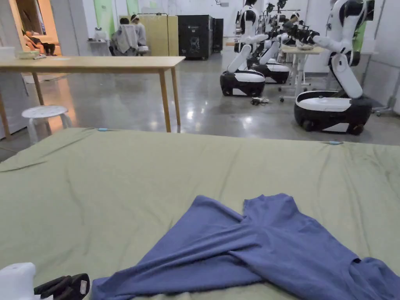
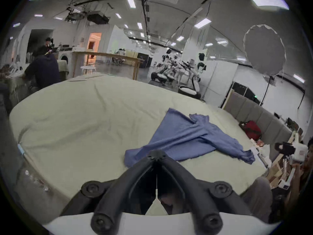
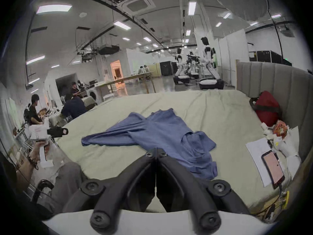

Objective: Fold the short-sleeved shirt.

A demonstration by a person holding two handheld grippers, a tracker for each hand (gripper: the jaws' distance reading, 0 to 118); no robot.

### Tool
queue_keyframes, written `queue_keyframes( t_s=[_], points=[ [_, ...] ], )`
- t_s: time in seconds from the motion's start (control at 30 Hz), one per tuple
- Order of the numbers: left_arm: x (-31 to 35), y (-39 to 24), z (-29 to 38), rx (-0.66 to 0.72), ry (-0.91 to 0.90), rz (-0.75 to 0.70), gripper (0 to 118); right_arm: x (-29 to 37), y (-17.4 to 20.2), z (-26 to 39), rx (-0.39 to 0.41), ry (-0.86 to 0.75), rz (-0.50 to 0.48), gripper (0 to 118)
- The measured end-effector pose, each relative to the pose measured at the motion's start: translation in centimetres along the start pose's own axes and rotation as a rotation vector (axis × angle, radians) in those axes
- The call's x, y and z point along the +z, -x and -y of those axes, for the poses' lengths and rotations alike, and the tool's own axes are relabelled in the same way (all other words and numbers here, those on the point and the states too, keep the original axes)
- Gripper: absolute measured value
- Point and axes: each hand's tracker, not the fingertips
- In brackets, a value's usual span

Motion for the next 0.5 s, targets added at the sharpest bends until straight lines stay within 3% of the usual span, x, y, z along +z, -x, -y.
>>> queue_keyframes(
  t_s=[0.07,0.17,0.2,0.23,0.27,0.33,0.5],
  points=[
    [-1.5,0.3,0.0,-0.053,0.004,-0.041,0,0.0,0.4,-0.3,0.0,0.001,-0.006,1],
    [-5.1,1.1,-0.6,-0.056,0.082,-0.094,12,-0.1,0.5,-0.4,-0.002,0.008,-0.01,1],
    [-6.5,1.4,-0.7,-0.049,0.118,-0.101,37,-0.1,0.5,-0.4,-0.006,0.008,-0.012,1],
    [-8.1,1.8,-0.6,-0.039,0.143,-0.116,80,-0.2,0.5,-0.3,-0.011,0.008,-0.014,1],
    [-11.0,-0.1,-0.1,0.527,-0.071,0.31,117,-0.3,0.6,-0.3,-0.014,0.012,-0.016,1],
    [-12.9,0.8,0.2,0.447,-0.041,0.256,116,-0.2,0.6,-0.2,-0.009,0.023,-0.014,1],
    [-16.8,1.9,1.9,0.395,0.044,0.207,116,0.6,0.3,-0.3,-0.001,0.039,0.018,1]
  ],
)
